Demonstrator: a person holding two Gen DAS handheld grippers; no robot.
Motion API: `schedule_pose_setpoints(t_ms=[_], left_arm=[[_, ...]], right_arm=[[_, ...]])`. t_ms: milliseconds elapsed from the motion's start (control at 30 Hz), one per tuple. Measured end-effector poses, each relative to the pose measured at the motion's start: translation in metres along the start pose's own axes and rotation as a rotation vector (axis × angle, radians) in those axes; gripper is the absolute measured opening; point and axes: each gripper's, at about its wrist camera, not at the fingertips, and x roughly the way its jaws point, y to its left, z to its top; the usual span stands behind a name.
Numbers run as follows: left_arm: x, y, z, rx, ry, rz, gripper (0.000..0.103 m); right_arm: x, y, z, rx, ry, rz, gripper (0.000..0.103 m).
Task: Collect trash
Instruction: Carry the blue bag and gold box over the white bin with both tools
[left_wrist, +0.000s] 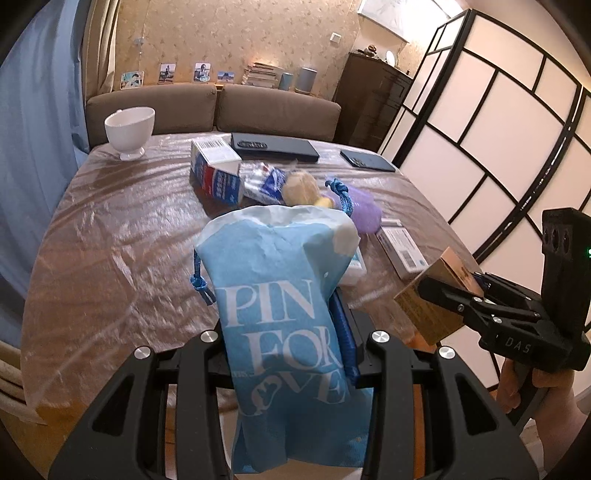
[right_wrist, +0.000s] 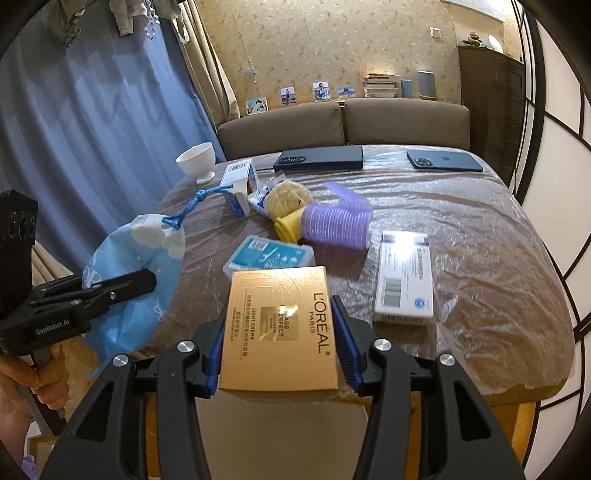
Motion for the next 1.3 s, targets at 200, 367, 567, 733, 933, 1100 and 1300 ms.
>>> schedule_pose_setpoints(t_ms=[200,367,567,733,933,1100,1300], left_arm=[[-0.003,-0.012,-0.018,-0.006,0.013,-0.009,0.041],[-0.008,-0.02,-0.031,-0.002,0.022,-0.014,0.041],[-0.01,-0.029,-0.046,0.003,0.048,-0.013,0.041],[-0.011,-0.035,-0.058,0.008,0.067,-0.012,0.041],[-0.009,-0.04,-0.071,0.008,0.088,-0.005,0.041],[-0.005,-0.044,-0.08,0.021,0.103,0.011,0.041],[0.001,-0.045,-0.09,0.025,0.128,0.025,0.041]], right_arm=[[-0.008,0.0,-0.016,-0.005,0.026,0.011,0.049],[-0.015,0.0,-0.027,-0.012,0.039,0.024,0.049],[-0.018,0.002,-0.039,-0.017,0.056,0.038,0.049],[-0.019,0.005,-0.049,-0.028,0.081,0.051,0.049],[-0.019,0.009,-0.06,-0.046,0.095,0.063,0.049],[-0.016,0.011,-0.067,-0.06,0.112,0.064,0.049],[-0.011,0.01,-0.077,-0.058,0.136,0.068,0.049]])
